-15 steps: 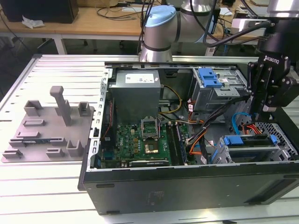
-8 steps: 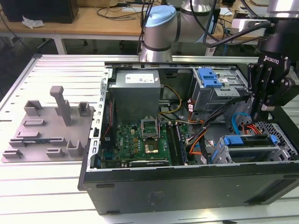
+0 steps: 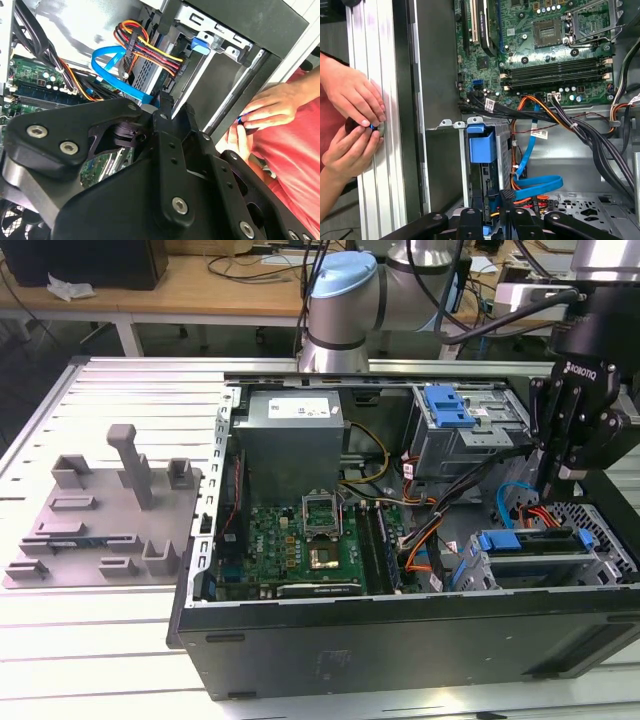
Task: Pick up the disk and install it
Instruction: 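Insert the second disk wire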
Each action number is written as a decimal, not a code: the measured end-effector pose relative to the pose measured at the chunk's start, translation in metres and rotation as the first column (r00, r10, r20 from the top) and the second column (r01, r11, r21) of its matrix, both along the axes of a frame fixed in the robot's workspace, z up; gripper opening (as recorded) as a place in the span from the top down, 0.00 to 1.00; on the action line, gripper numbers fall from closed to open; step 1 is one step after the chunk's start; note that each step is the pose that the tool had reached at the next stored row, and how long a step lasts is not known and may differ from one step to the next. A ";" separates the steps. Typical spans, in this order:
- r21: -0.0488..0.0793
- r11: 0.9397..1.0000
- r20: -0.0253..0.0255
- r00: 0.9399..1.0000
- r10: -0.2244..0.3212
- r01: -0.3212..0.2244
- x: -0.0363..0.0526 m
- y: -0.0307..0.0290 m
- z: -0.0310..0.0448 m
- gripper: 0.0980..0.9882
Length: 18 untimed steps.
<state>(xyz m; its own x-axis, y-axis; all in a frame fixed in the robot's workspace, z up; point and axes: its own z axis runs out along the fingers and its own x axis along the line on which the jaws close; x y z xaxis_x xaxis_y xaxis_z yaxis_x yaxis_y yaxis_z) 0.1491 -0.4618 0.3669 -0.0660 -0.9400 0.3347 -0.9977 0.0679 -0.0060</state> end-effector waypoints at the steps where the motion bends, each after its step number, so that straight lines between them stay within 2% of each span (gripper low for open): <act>1: 0.003 1.000 0.000 1.000 0.000 0.000 0.0000 -0.0001 -0.0003 0.80; 5: 0.009 1.000 0.000 1.000 0.000 0.000 0.0000 -0.0012 -0.0018 0.82; 7: 0.014 1.000 0.000 1.000 0.000 0.000 0.0000 -0.0019 -0.0026 0.93; 10: 0.021 1.000 0.000 1.000 0.000 0.000 0.0000 -0.0022 -0.0030 0.93; 11: 0.034 0.999 0.001 1.000 0.000 0.000 -0.0004 -0.0036 -0.0032 0.93; 13: 0.048 0.999 0.003 1.000 0.000 0.000 -0.0012 -0.0117 -0.0032 0.93; 15: 0.073 0.997 0.005 1.000 0.000 0.000 -0.0015 -0.0198 -0.0032 0.93; 18: 0.096 0.995 0.007 1.000 0.001 -0.002 -0.0020 -0.0243 -0.0032 0.93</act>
<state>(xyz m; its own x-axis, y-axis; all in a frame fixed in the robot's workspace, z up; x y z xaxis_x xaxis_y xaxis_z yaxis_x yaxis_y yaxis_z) 0.1471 -0.4861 0.3637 -0.0669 -0.9679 0.2422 -0.9977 0.0673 -0.0068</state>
